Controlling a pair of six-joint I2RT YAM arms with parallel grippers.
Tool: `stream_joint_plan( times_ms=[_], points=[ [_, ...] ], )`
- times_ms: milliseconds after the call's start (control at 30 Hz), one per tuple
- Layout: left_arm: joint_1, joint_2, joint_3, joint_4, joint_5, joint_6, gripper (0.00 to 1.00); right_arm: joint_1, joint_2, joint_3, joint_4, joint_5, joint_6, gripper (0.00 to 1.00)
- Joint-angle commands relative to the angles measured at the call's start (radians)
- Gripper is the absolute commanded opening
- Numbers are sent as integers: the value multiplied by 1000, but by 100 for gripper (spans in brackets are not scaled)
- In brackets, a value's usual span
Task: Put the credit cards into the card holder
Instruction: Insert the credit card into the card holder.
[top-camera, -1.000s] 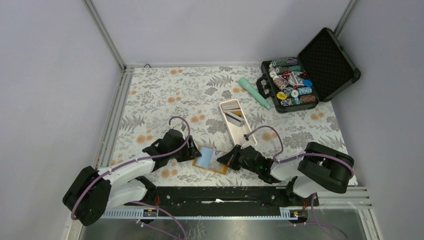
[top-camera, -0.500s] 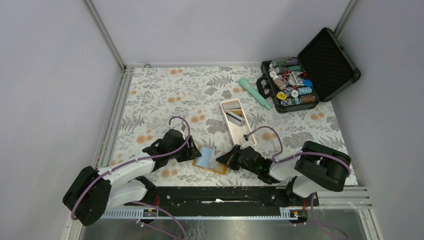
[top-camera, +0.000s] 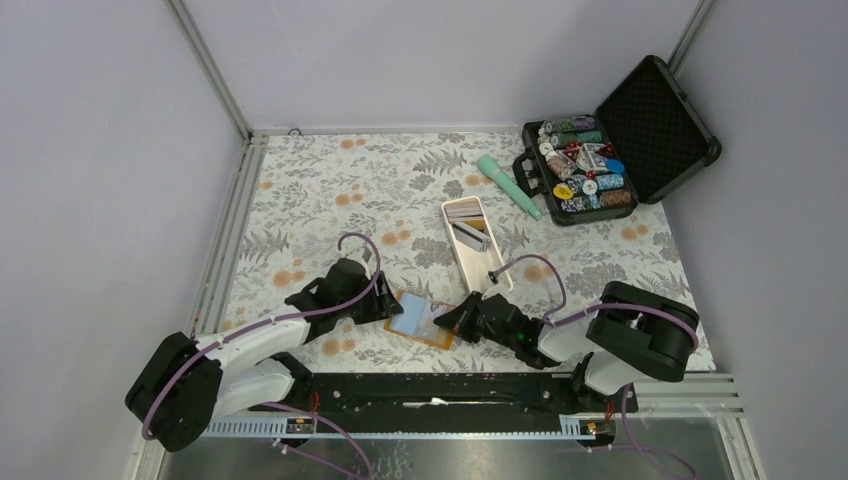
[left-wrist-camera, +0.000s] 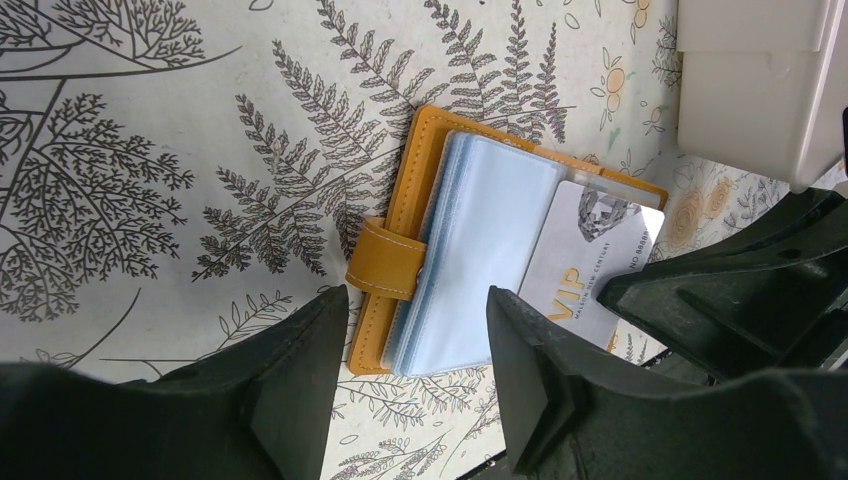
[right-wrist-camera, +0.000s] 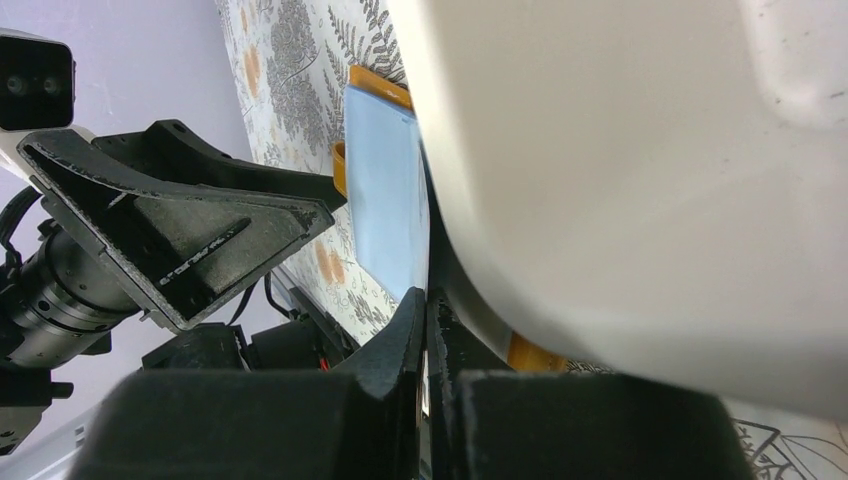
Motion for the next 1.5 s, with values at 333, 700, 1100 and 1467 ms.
stream_joint_plan(
  times_ms=[333, 700, 1100, 1467],
  points=[
    [2, -18, -4, 27, 22, 12, 55, 16, 87, -29, -119, 8, 94, 0],
    [3, -23, -6, 27, 27, 14, 55, 19, 127, -22, -93, 2, 101, 0],
    [2, -21, -8, 27, 33, 15, 54, 24, 142, -16, -97, 21, 104, 0],
    [3, -14, -17, 37, 37, 17, 49, 35, 173, -1, -87, 35, 109, 0]
  ],
)
